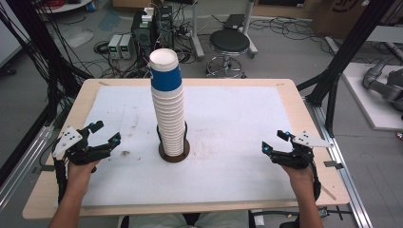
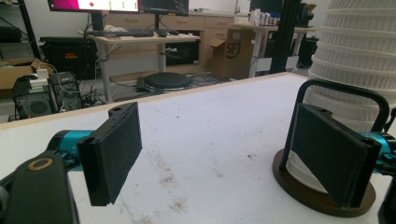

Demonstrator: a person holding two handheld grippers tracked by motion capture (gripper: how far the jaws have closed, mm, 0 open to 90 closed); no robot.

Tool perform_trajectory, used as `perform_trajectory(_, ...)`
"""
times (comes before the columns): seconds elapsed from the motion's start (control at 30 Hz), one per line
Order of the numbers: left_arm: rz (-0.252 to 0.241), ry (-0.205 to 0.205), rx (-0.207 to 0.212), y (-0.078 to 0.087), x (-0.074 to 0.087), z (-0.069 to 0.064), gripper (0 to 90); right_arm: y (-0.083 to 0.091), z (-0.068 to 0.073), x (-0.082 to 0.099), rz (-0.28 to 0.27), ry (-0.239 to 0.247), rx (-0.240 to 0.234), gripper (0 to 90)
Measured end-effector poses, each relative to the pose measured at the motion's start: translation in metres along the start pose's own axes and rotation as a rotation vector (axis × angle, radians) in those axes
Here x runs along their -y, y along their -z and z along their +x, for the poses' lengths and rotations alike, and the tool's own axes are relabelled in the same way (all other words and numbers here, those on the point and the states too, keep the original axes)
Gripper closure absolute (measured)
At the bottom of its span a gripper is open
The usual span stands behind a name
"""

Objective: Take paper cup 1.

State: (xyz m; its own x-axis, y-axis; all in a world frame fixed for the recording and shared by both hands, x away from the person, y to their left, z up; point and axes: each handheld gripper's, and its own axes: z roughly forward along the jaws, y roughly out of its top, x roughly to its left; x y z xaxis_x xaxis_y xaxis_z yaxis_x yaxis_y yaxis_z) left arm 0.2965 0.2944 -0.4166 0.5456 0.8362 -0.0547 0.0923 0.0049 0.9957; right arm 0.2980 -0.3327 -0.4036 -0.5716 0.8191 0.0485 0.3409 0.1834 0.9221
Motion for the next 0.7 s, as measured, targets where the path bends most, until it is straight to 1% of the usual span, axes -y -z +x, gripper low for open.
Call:
perform_trajectory(0.17, -0.002, 0.005, 0.004, -0.001, 0.000, -0.002, 16.3, 0.001, -0.001, 0.001, -0.005, -0.002, -0.001, 19.8)
perform_trajectory(0.27, -0.008, 0.003, 0.006, -0.002, -0.002, -0.003, 16.3, 0.001, -0.003, 0.002, -0.005, -0.008, -0.007, 19.8)
perform_trajectory(0.37, -0.024, 0.012, 0.012, 0.000, -0.007, -0.005, 16.3, 0.001, -0.004, 0.003, -0.007, -0.015, -0.006, 19.7)
perform_trajectory(0.47, -0.050, 0.034, 0.034, 0.002, -0.015, -0.008, 16.2, 0.004, -0.003, 0.003, -0.011, -0.013, -0.004, 19.8)
perform_trajectory(0.53, -0.051, 0.033, 0.048, 0.002, -0.021, -0.010, 16.2, 0.004, -0.002, 0.002, -0.008, -0.005, -0.004, 19.8)
perform_trajectory(0.6, -0.064, 0.038, 0.066, 0.003, -0.028, -0.013, 16.2, 0.005, -0.001, 0.001, -0.009, -0.011, -0.005, 19.8)
perform_trajectory(0.63, -0.069, 0.034, 0.075, 0.004, -0.032, -0.015, 15.9, 0.006, -0.001, 0.001, -0.010, -0.014, -0.003, 19.8)
perform_trajectory(0.67, -0.084, 0.049, 0.106, 0.006, -0.041, -0.019, 15.8, 0.008, 0.001, 0.001, -0.014, -0.018, -0.002, 19.8)
perform_trajectory(0.7, -0.084, 0.049, 0.106, 0.006, -0.041, -0.019, 15.8, 0.008, 0.001, 0.001, -0.014, -0.018, -0.002, 19.8)
